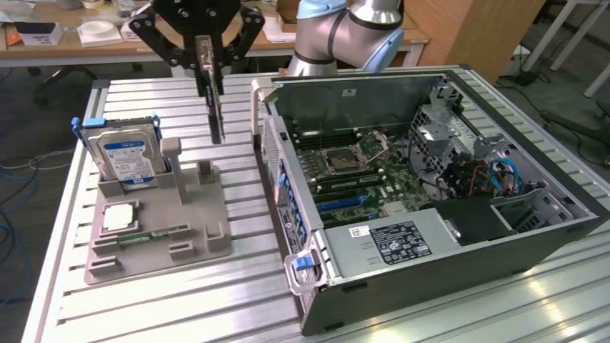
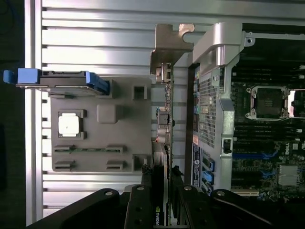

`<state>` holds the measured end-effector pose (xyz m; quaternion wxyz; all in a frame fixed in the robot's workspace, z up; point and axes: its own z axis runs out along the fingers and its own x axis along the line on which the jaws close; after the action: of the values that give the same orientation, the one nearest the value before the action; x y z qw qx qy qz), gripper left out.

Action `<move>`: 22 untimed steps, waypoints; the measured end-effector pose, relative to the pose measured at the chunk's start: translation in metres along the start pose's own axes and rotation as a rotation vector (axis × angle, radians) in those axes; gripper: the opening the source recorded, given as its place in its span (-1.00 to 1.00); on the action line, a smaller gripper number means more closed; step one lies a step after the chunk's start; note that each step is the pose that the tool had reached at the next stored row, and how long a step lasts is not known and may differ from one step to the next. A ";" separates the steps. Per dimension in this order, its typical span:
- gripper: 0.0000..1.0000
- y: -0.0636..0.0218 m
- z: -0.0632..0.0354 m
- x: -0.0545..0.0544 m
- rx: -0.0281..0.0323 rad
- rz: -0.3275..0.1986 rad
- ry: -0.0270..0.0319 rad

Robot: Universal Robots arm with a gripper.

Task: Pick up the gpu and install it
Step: 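Pick up the gpu and move the gpu toward the slot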

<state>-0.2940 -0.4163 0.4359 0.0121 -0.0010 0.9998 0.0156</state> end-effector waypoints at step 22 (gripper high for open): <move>-0.47 -0.0003 0.0048 -0.087 -0.0015 0.000 -0.0002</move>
<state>-0.2066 -0.4163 0.4332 0.0122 -0.0009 0.9998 0.0164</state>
